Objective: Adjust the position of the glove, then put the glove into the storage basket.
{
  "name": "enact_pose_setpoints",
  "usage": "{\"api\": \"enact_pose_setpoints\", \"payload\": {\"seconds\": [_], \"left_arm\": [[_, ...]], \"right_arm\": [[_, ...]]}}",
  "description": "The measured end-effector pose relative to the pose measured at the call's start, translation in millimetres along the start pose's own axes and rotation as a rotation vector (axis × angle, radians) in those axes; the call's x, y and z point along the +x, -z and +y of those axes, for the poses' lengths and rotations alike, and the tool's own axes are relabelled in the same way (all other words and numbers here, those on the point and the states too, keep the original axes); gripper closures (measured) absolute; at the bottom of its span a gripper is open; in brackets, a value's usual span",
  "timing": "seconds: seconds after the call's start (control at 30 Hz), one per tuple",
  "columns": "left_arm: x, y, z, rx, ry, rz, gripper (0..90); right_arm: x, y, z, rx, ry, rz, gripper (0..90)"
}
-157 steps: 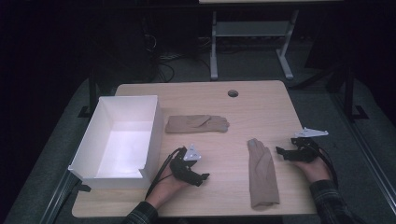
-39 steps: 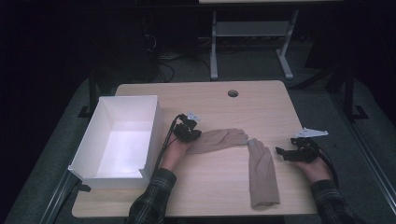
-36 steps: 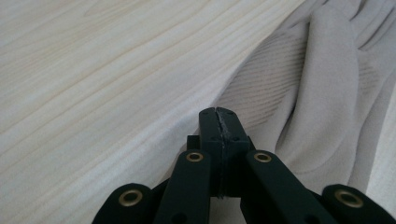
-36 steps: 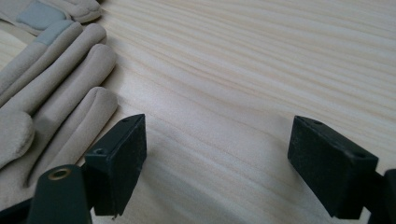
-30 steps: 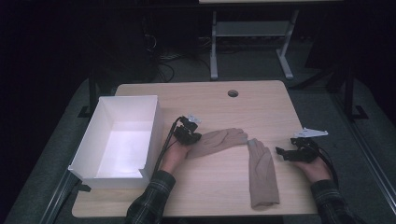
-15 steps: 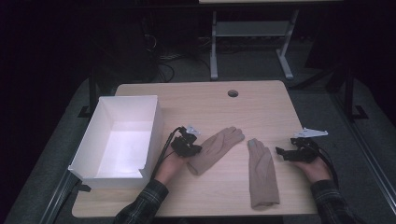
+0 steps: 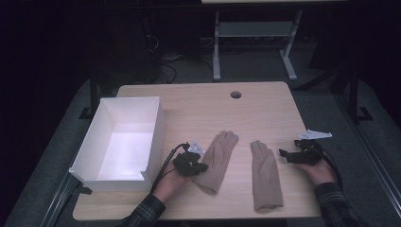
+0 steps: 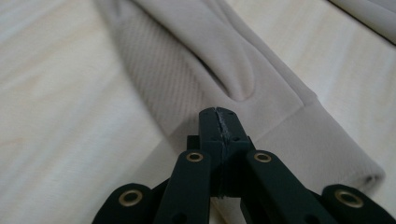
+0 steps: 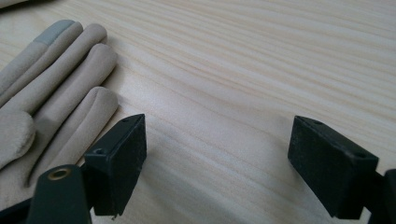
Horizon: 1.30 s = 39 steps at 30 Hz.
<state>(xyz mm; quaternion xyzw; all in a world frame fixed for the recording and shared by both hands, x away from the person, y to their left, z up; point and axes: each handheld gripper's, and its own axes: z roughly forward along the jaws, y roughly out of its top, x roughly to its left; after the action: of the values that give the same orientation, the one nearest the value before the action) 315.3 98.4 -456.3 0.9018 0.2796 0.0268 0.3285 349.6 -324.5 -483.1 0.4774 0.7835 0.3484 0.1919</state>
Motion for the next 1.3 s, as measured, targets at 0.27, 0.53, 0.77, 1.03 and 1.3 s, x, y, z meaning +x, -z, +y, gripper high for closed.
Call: {"api": "enact_pose_setpoints", "payload": {"seconds": [0.27, 0.53, 0.77, 1.03, 1.3], "left_arm": [[-10.8, -1.0, -2.0, -0.004, -0.027, -0.034, 89.5], [0.3, 8.9, 2.5, -0.059, 0.004, -0.017, 81.8], [14.2, 9.9, 14.1, -0.107, 0.041, 0.057, 62.4], [27.8, -2.5, 20.6, -0.131, 0.077, 0.107, 54.8], [37.7, -17.9, 25.2, -0.124, 0.079, 0.126, 53.2]], "right_arm": [[0.0, 0.0, 0.0, 0.0, 0.0, -0.001, 19.0], [0.0, -0.3, 0.3, 0.001, -0.002, -0.002, 19.0], [0.1, -0.3, 0.3, 0.001, -0.003, -0.002, 19.0], [0.5, -0.1, 0.0, -0.001, 0.001, 0.0, 19.0], [0.5, -0.1, 0.0, -0.001, 0.001, 0.0, 19.0]]}}
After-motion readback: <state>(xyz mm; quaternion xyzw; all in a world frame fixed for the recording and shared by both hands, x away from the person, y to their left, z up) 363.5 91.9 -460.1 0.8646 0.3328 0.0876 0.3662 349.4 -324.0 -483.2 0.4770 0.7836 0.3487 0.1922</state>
